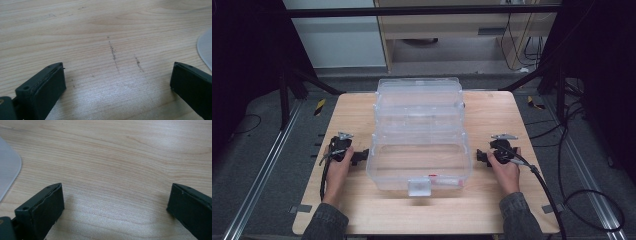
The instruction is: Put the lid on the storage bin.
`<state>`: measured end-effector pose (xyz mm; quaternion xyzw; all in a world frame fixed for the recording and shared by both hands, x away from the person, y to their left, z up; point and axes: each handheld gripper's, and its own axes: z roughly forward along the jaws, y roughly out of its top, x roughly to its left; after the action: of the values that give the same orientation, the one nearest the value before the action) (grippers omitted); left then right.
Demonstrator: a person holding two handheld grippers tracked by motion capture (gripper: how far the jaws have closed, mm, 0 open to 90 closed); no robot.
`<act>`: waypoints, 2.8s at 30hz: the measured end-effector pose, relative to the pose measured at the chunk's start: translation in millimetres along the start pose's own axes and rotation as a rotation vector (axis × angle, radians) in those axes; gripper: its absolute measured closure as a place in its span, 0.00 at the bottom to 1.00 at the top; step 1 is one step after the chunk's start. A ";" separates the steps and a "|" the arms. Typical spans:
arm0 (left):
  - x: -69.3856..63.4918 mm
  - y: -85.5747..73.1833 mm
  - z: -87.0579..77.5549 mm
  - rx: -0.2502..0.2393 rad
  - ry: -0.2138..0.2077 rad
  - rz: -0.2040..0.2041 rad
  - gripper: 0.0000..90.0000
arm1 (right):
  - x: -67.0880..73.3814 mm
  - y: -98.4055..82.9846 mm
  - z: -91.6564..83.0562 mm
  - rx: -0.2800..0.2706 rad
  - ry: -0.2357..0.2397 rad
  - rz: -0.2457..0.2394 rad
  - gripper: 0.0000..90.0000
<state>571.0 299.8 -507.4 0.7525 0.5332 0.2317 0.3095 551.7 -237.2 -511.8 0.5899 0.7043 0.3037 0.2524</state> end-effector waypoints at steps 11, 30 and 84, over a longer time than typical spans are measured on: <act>2.1 -8.9 -22.4 -0.046 0.015 0.044 0.03 | -1.9 -3.8 -4.6 -0.007 0.015 -0.010 0.04; -12.5 -1.5 -125.0 -0.085 -0.083 0.245 0.04 | 7.6 28.8 -106.0 0.033 -0.110 -0.464 0.08; -140.5 56.5 -134.0 0.193 -0.476 0.879 0.15 | 143.1 224.5 -79.3 0.342 0.326 -1.206 0.81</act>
<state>471.7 182.7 -375.9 0.9628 0.1001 0.1119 0.2245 621.9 -79.9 -293.9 0.0692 0.9797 0.0778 0.1711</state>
